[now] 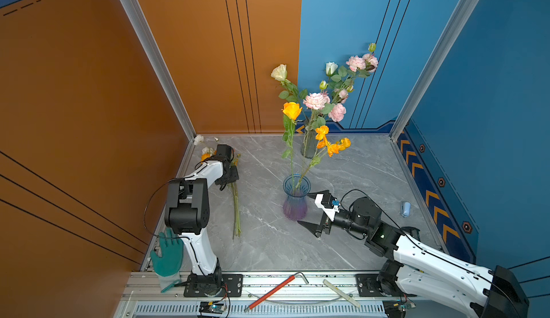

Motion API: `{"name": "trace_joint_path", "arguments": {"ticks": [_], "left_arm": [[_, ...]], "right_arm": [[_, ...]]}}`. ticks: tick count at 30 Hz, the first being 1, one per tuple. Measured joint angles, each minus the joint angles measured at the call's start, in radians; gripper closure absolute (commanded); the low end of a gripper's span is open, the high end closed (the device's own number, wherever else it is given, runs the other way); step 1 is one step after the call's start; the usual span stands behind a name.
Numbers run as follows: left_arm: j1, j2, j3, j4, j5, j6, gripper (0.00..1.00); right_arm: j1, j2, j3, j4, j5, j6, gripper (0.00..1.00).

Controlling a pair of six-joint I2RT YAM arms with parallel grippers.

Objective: Arrange flowers in a vase
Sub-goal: Pick up the flower from the flowers.

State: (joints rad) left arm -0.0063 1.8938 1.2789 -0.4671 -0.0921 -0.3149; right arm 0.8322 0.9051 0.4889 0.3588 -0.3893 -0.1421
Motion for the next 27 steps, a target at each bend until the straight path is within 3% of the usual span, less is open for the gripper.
{"name": "trace_joint_path", "arguments": {"ticks": [2,3,12,22,27], "left_arm": [[0.000,0.015,0.009,0.000,0.004,-0.003,0.95],[0.001,0.021,0.013,0.001,0.011,-0.004,1.00],[-0.011,-0.037,0.010,-0.006,0.063,0.003,1.00],[-0.096,-0.596,-0.058,-0.031,0.128,-0.056,1.00],[-0.217,-0.785,-0.118,0.051,0.138,-0.092,1.00]], "right_arm": [[0.000,0.000,0.000,0.000,0.000,0.000,0.00],[0.000,0.000,0.000,0.000,0.000,0.000,0.00],[0.000,0.000,0.000,0.000,0.000,0.000,0.00],[-0.010,-0.034,0.000,0.002,0.001,0.003,0.00],[-0.039,-0.053,-0.003,0.024,0.021,0.025,0.00]]}}
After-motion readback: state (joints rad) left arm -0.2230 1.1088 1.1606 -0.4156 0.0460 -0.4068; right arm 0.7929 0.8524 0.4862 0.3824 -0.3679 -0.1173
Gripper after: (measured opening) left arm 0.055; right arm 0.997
